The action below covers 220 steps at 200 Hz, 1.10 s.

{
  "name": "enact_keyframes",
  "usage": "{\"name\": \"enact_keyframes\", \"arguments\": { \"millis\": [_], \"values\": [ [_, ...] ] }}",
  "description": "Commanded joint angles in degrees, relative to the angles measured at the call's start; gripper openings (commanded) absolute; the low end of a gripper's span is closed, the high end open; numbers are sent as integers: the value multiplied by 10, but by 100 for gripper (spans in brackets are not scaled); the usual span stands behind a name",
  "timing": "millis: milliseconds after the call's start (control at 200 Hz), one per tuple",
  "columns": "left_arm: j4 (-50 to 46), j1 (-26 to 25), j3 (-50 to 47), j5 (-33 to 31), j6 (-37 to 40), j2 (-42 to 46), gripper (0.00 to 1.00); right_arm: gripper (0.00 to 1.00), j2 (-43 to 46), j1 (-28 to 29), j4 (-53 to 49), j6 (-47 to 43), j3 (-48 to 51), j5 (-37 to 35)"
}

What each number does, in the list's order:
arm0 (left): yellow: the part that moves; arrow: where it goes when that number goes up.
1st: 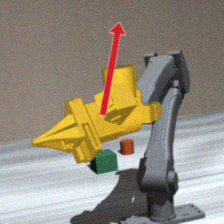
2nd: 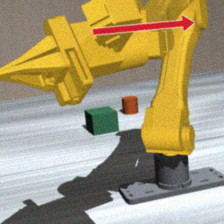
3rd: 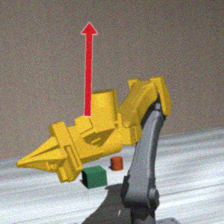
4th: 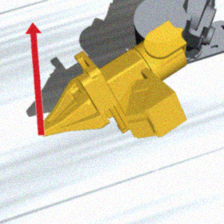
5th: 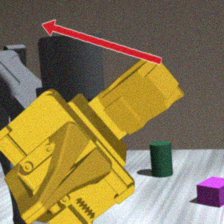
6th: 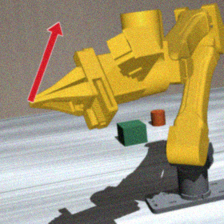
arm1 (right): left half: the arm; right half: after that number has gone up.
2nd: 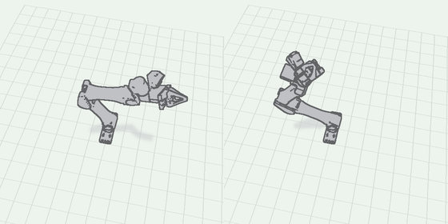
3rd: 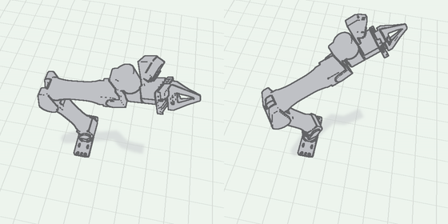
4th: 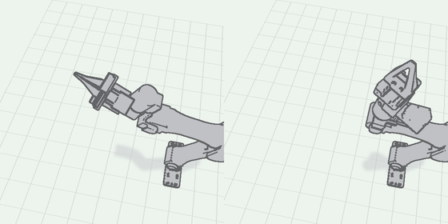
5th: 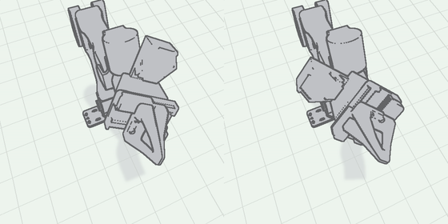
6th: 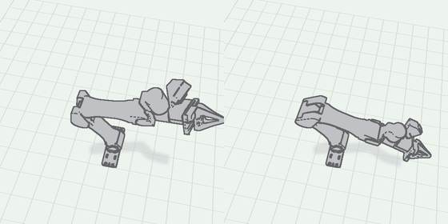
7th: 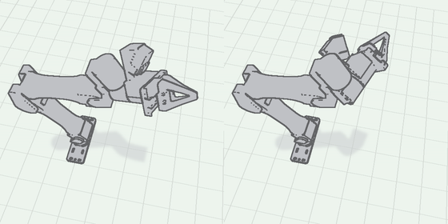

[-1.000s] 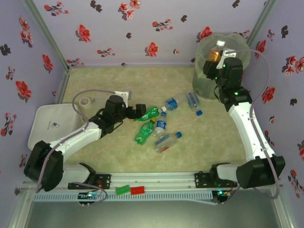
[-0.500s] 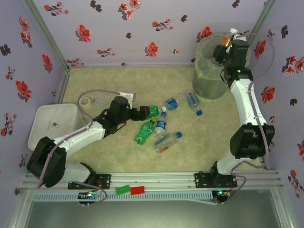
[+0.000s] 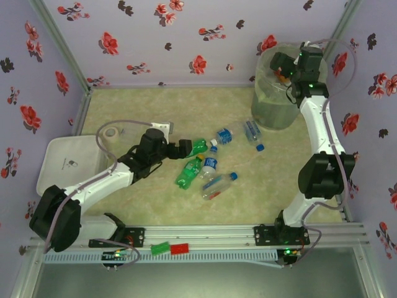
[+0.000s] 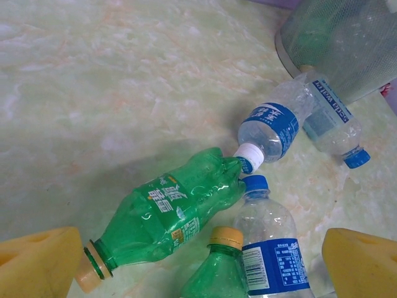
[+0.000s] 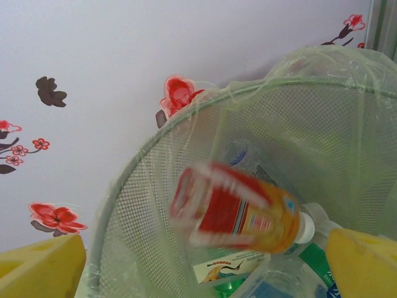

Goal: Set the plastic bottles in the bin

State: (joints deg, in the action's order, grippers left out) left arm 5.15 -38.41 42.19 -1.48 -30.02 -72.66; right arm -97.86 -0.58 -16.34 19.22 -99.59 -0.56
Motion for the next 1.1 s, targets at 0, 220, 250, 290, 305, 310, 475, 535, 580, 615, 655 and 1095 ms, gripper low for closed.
{"name": "enact_keyframes", "arguments": {
  "millis": [0, 220, 250, 290, 305, 310, 475, 535, 580, 615, 655, 1095],
  "values": [
    [-8, -3, -6, -13, 7, 10, 100, 100, 59, 21, 9, 11, 17, -12],
    [-21, -11, -13, -9, -1, 27, 100, 100, 156, 93, 32, -8, 115, 0],
    [-27, -12, -13, -8, -3, 30, 100, 100, 172, 105, 37, -6, 131, 2],
    [-36, -15, -14, -9, -4, 33, 100, 100, 192, 124, 46, -7, 161, 3],
    [-39, -17, -15, -9, -5, 35, 100, 100, 199, 131, 50, -7, 171, 1],
    [-40, -18, -15, -9, -5, 35, 100, 100, 201, 134, 51, -7, 174, 0],
    [-72, -39, -38, -10, -19, 54, 100, 100, 258, 203, 29, 24, 259, -14],
    [-84, -50, -48, -9, -29, 57, 100, 100, 283, 226, 50, 43, 311, -23],
    [-91, -60, -54, -10, -38, 56, 100, 100, 300, 245, 50, 51, 339, -35],
    [-94, -68, -58, -9, -45, 54, 100, 100, 310, 258, 47, 54, 359, -47],
    [-97, -78, -61, -9, -55, 49, 100, 100, 320, 273, 43, 57, 381, -60],
    [-118, -141, -66, -41, -120, -42, 100, 100, 401, 319, 68, 141, 596, -125]
  ]
}}
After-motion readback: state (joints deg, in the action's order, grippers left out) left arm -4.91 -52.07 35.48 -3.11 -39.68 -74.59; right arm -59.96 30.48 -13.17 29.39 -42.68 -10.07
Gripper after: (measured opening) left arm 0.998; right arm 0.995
